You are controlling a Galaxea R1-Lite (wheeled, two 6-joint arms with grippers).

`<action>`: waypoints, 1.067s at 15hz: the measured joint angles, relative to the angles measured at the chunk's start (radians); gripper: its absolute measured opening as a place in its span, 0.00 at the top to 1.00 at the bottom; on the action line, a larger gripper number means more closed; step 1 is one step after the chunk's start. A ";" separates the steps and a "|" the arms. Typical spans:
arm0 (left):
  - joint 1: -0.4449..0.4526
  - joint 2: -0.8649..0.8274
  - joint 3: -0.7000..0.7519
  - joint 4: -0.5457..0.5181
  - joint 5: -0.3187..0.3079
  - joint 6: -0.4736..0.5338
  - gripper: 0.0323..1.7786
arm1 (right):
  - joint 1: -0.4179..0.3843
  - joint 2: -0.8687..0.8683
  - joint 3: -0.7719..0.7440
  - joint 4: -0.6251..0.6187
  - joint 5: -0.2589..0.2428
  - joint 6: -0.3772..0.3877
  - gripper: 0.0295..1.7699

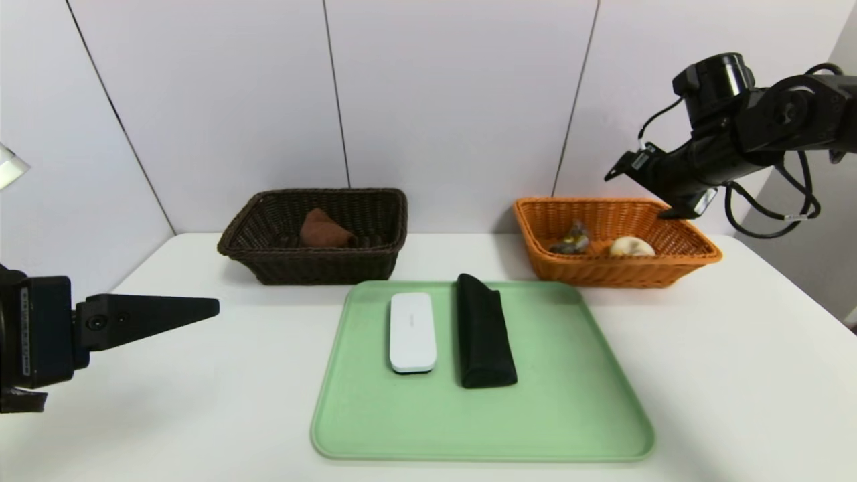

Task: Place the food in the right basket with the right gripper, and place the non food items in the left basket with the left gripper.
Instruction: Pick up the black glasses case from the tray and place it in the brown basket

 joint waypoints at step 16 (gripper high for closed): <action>-0.333 0.554 -0.734 0.457 0.178 -0.118 0.05 | 0.270 -0.698 0.553 0.093 -0.143 -0.345 0.04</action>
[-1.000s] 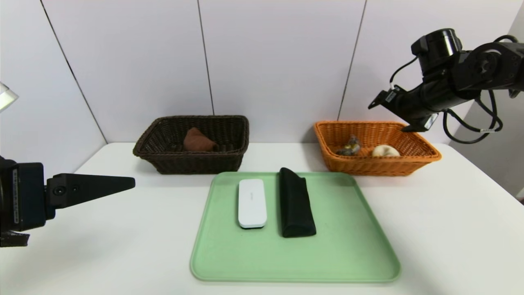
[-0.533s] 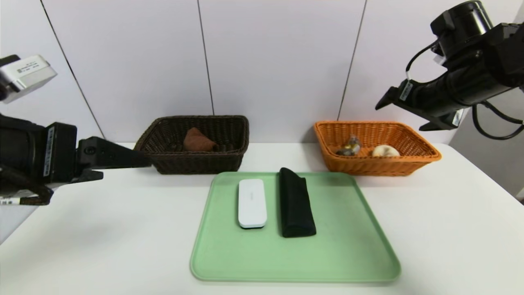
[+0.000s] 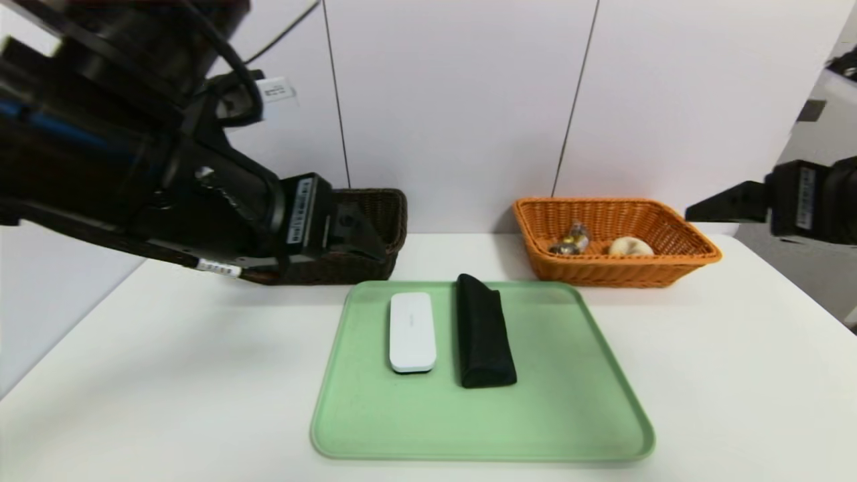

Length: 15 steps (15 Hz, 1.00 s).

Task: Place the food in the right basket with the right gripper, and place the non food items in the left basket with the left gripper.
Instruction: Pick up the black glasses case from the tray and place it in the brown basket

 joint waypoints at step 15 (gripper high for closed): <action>-0.253 0.507 -0.256 -0.201 0.256 -0.064 0.05 | -0.067 -0.429 0.514 -0.381 0.120 -0.247 0.04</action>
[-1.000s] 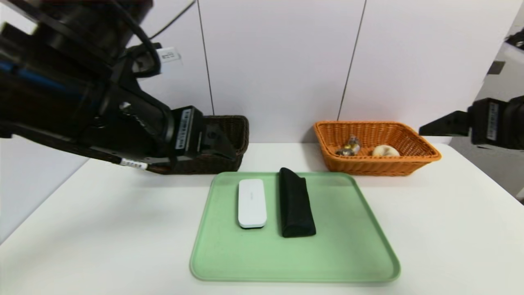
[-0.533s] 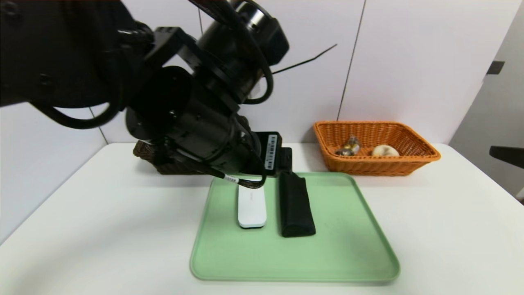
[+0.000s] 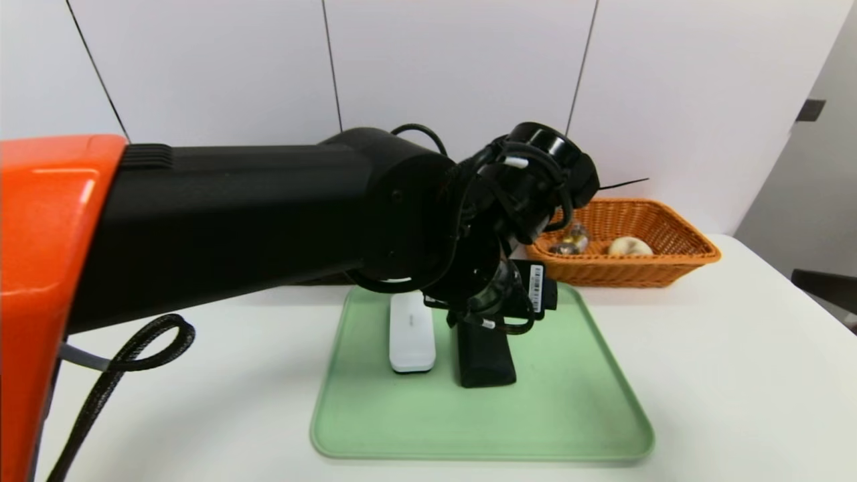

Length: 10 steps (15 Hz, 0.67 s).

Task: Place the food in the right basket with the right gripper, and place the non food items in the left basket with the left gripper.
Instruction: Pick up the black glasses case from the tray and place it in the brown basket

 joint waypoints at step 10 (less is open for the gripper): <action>0.010 0.120 -0.002 -0.052 0.070 0.002 0.05 | -0.002 -0.045 0.145 -0.078 0.001 0.002 0.04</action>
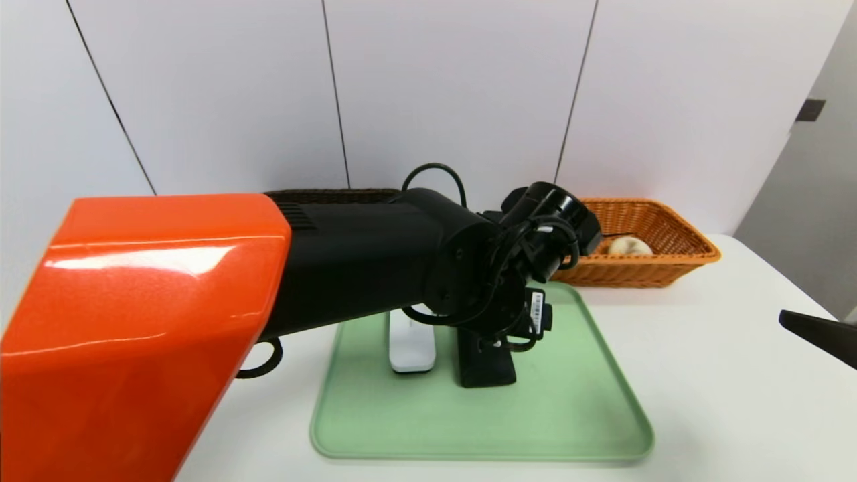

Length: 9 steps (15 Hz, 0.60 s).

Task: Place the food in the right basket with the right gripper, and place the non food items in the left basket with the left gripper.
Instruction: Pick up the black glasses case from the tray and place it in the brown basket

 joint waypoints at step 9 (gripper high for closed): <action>0.033 0.084 0.000 -0.070 -0.004 0.007 0.05 | -0.002 -0.009 0.022 0.000 -0.001 -0.001 0.04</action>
